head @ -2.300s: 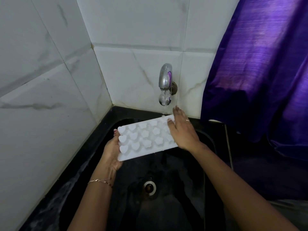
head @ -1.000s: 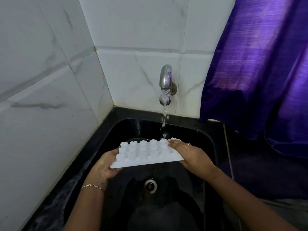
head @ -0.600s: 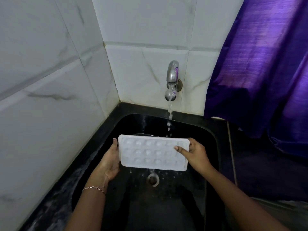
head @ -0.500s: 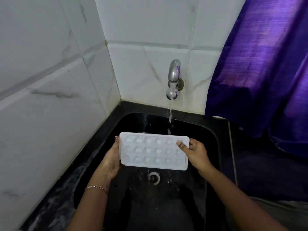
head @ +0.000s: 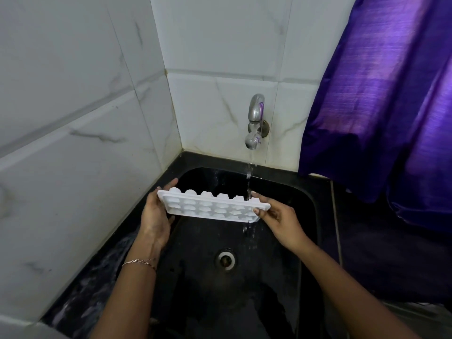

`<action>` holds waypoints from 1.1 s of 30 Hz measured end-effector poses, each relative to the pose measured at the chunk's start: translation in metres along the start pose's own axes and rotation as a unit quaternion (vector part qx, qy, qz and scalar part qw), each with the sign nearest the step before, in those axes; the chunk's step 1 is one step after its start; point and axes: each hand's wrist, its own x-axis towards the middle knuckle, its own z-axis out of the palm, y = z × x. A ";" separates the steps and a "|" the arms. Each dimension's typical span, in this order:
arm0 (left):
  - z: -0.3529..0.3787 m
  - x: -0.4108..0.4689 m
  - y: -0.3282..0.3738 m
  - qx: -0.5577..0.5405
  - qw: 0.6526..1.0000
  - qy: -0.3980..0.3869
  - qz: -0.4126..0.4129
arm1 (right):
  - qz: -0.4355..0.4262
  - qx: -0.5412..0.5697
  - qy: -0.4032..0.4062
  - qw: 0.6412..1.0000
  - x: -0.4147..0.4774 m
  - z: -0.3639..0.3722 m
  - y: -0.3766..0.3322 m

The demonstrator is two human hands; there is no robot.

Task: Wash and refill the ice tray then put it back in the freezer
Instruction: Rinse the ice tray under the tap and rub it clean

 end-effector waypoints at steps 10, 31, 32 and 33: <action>-0.012 -0.003 -0.001 -0.055 0.996 -0.038 0.052 | -0.173 -0.228 0.087 0.954 -0.025 -0.002 -0.019; -0.004 -0.014 -0.047 0.117 0.987 0.058 -0.096 | 0.183 0.027 0.106 0.977 0.015 -0.014 0.006; -0.003 -0.014 -0.048 0.141 0.982 0.071 -0.103 | 0.200 0.055 0.090 0.974 0.016 -0.013 0.007; -0.001 -0.013 -0.050 0.151 0.979 0.085 -0.109 | 0.217 0.079 0.073 0.970 0.017 -0.012 0.007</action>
